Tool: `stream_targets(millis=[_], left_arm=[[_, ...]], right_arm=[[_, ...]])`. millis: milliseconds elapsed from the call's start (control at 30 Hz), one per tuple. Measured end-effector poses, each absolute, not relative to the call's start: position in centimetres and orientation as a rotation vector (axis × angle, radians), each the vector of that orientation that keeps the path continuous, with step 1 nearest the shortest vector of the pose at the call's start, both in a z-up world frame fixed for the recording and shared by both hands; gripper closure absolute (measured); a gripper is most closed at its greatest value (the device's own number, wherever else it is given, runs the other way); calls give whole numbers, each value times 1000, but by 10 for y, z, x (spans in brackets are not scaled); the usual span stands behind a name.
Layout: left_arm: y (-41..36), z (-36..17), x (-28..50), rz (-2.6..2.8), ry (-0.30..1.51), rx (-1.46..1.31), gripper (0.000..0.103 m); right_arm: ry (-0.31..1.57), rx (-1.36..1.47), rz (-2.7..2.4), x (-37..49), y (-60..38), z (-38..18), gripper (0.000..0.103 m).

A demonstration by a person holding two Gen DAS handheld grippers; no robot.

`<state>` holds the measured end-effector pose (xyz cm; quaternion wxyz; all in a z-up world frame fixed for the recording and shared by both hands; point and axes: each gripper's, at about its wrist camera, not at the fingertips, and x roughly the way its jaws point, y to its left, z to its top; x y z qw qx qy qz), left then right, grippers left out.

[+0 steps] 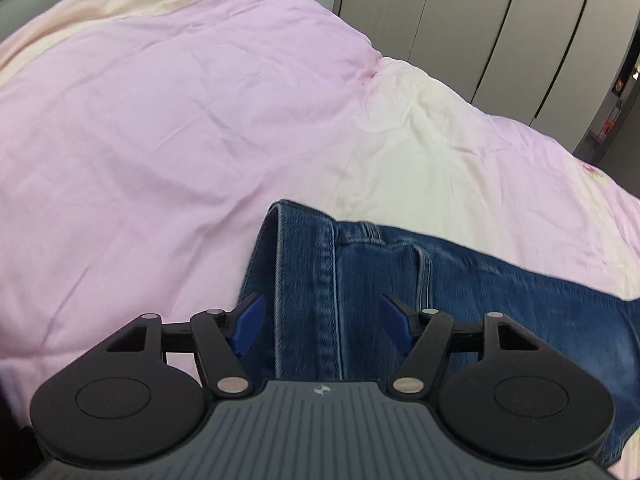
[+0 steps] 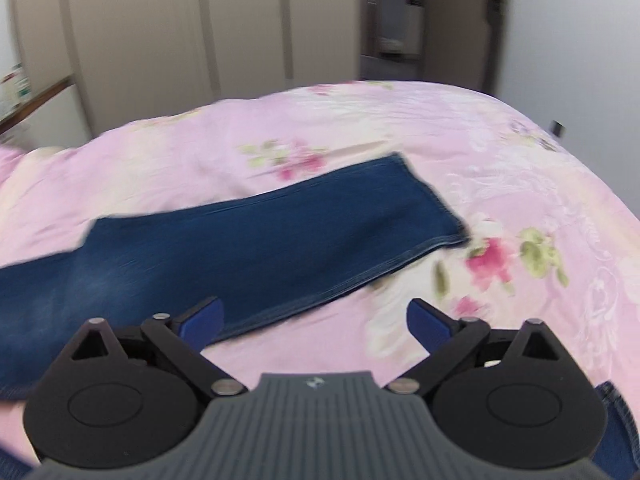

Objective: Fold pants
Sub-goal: 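Grasp the jeans waistband with the left gripper while the right gripper grasps a leg hem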

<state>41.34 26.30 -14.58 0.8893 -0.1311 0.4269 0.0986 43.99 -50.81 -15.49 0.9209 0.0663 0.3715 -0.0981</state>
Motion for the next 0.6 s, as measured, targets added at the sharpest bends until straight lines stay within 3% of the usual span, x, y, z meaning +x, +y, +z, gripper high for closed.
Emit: stream_targets(millis=[200, 300, 367, 433, 533, 600], left_arm=[[257, -164, 447, 222, 915, -215, 37], [257, -170, 452, 255, 914, -250, 49], [255, -171, 452, 277, 907, -240, 65], [254, -171, 455, 285, 916, -229, 70], [251, -169, 463, 300, 950, -216, 76], [248, -167, 469, 312, 966, -196, 82]], right_arm=[[772, 312, -429, 501, -611, -192, 18], [729, 441, -545, 515, -652, -209, 20], [700, 535, -584, 524, -671, -224, 21], [704, 598, -589, 535, -684, -241, 27], [702, 655, -611, 542, -693, -262, 27], [671, 655, -620, 542, -693, -266, 37]])
